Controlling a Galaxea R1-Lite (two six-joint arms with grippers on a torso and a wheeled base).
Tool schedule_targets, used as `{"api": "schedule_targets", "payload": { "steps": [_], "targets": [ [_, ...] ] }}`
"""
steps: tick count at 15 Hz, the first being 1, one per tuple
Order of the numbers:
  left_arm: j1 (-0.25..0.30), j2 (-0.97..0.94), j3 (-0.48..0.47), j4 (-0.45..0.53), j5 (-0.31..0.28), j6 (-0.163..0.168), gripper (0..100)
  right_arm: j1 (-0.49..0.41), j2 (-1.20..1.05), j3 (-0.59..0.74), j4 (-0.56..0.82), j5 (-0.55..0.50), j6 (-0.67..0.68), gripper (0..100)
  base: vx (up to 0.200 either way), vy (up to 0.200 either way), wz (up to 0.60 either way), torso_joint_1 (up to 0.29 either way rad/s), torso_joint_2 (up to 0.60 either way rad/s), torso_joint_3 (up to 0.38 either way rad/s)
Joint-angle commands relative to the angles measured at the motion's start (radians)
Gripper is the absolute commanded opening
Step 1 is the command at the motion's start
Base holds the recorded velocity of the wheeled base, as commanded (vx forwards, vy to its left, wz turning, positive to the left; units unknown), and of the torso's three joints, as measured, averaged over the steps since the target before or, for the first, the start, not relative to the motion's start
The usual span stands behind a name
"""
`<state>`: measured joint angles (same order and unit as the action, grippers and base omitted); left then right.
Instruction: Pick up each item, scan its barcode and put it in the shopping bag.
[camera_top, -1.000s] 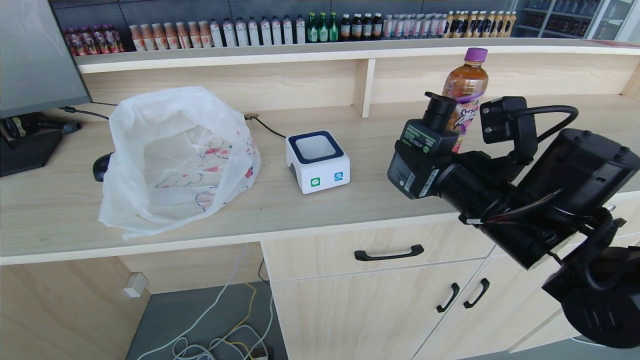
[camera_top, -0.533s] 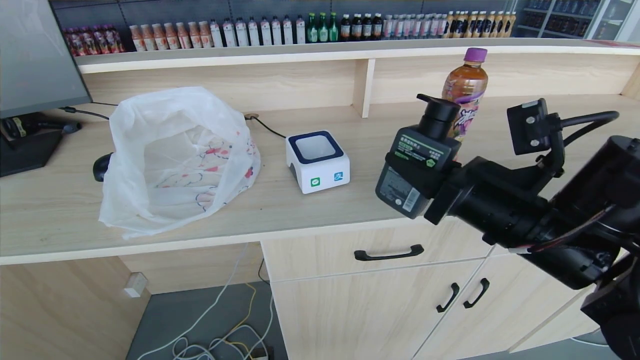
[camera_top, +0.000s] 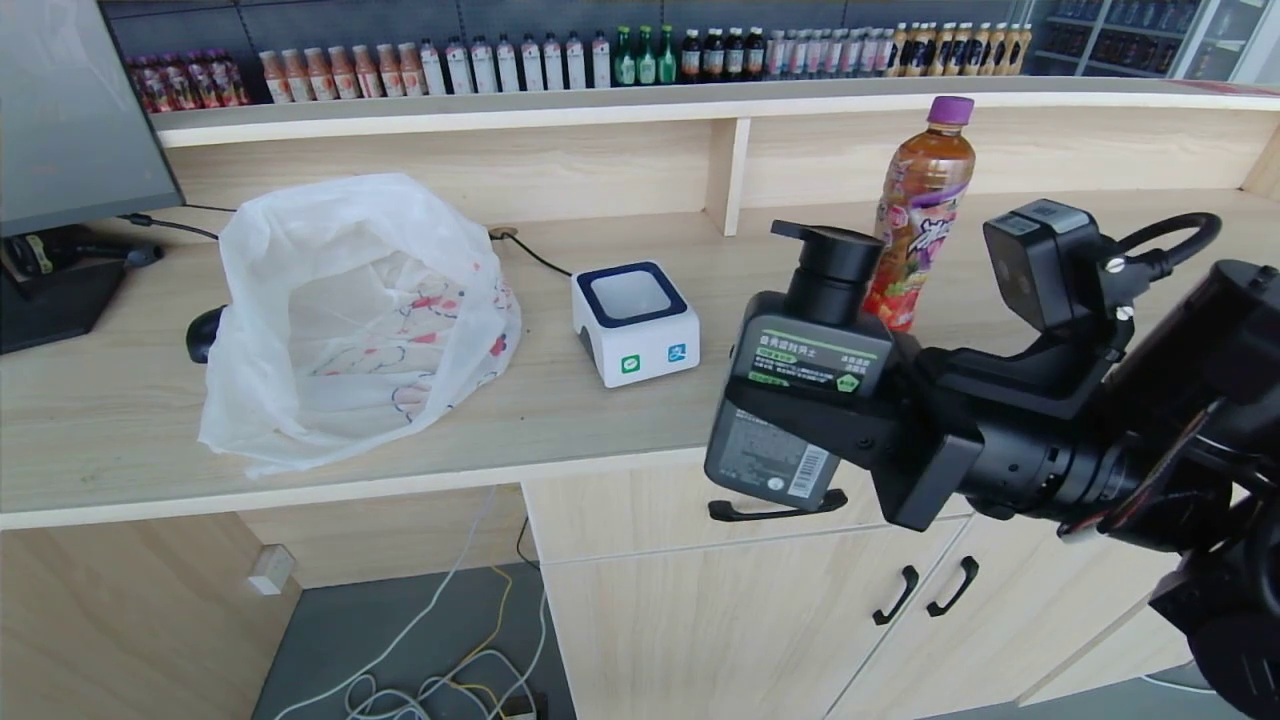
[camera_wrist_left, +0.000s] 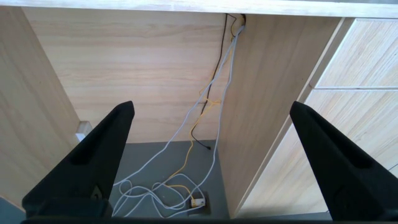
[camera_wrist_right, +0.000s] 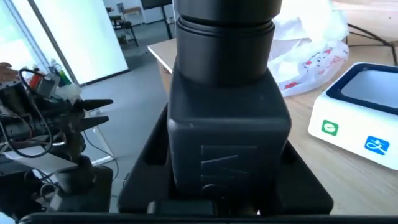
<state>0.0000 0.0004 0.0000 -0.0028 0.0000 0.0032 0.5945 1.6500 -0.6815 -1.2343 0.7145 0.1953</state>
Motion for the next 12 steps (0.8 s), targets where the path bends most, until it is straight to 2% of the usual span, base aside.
{"api": "schedule_targets", "payload": {
  "steps": [1, 3, 5, 10, 12],
  "targets": [
    [0.000, 0.000, 0.000, 0.000, 0.000, 0.000, 100, 0.001, 0.021, -0.032, 0.001, 0.043, 0.030, 0, 0.000, 0.000, 0.00, 0.000, 0.00, 0.000],
    [0.000, 0.000, 0.000, 0.000, 0.000, 0.000, 100, 0.001, 0.017, -0.055, 0.001, 0.145, 0.096, 0, 0.000, 0.000, 0.00, 0.000, 0.00, 0.000],
    [0.000, 0.000, 0.000, 0.000, 0.000, 0.000, 100, 0.001, 0.014, -0.067, 0.001, 0.203, 0.141, 0, 0.000, 0.000, 0.00, 0.000, 0.00, 0.000],
    [0.000, 0.000, 0.000, 0.000, 0.000, 0.000, 100, 0.005, 0.005, -0.161, -0.004, 0.212, 0.369, 0, 0.000, 0.000, 0.00, 0.000, 0.00, 0.000],
    [0.000, 0.000, 0.000, 0.000, 0.000, 0.000, 100, 0.015, 0.005, -0.187, -0.008, 0.212, 0.423, 0, 0.000, 0.000, 0.00, 0.000, 0.00, 0.000]
  ]
}}
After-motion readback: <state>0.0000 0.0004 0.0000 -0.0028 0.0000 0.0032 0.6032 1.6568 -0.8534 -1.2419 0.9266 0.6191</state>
